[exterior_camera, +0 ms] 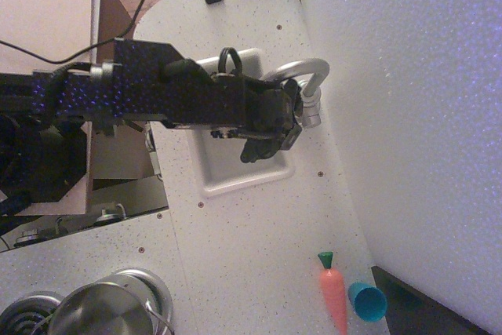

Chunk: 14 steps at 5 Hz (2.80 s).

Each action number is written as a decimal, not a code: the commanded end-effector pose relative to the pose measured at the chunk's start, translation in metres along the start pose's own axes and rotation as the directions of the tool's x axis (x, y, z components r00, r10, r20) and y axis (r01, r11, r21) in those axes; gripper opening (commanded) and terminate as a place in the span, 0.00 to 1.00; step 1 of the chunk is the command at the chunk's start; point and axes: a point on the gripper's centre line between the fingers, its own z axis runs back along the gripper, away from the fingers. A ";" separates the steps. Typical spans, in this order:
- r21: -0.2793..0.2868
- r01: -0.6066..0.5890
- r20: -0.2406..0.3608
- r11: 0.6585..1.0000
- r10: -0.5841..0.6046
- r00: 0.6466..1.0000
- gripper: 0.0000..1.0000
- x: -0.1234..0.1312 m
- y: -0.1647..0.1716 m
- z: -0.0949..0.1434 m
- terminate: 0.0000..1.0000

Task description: Turn faucet left

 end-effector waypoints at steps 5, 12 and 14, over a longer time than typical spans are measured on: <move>-0.149 -0.155 0.272 0.977 0.191 0.943 1.00 -0.075 -0.035 0.018 0.00; -0.314 -0.325 0.075 0.892 0.365 0.928 1.00 -0.073 0.004 -0.011 0.00; -0.282 -0.341 0.066 0.897 0.372 0.926 1.00 -0.086 -0.002 -0.023 0.00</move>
